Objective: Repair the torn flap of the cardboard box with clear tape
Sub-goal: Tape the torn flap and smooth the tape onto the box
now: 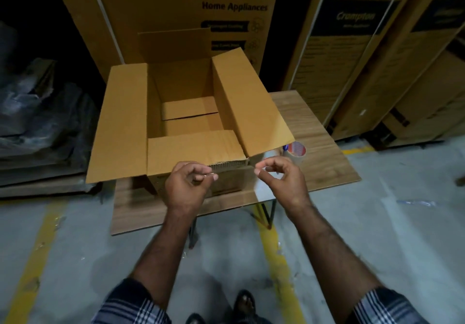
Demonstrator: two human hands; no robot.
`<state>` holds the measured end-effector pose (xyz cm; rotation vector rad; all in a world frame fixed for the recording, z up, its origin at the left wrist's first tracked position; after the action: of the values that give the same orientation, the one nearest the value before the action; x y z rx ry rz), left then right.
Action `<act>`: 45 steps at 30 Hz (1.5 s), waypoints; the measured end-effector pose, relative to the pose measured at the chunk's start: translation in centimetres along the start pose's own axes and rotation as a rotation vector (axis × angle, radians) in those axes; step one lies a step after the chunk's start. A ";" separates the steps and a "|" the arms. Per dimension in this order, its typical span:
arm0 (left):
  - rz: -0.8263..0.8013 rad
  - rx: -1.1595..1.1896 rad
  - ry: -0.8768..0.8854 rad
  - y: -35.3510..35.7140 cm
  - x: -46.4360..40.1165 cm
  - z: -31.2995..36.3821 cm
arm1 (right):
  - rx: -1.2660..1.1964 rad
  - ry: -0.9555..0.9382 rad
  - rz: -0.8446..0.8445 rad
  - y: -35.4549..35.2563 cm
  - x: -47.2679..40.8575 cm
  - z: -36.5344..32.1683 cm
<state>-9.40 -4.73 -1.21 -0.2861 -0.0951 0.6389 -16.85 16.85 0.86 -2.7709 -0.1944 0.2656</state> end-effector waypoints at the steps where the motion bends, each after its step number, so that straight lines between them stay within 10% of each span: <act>1: 0.024 0.000 -0.034 0.3 -0.1 -0.2 | -0.010 0.003 -0.024 0.2 -0.3 0.5; 45: 0.298 -0.119 0.134 3.3 -2.4 -6.0 | 0.077 -0.142 0.137 5.2 -4.4 7.9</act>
<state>-12.20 -5.05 -7.93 -0.4631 0.0399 0.9090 -22.20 13.84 -7.57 -2.6938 -0.0278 0.4949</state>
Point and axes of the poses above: each hand's wrist, its own x-axis away from the middle knuckle, its own y-axis out of the palm, z = x × y, the point moved 2 cm from there along -x, towards the middle knuckle, and after that the axes turned 4 degrees about -y, right-handed, at the moved point
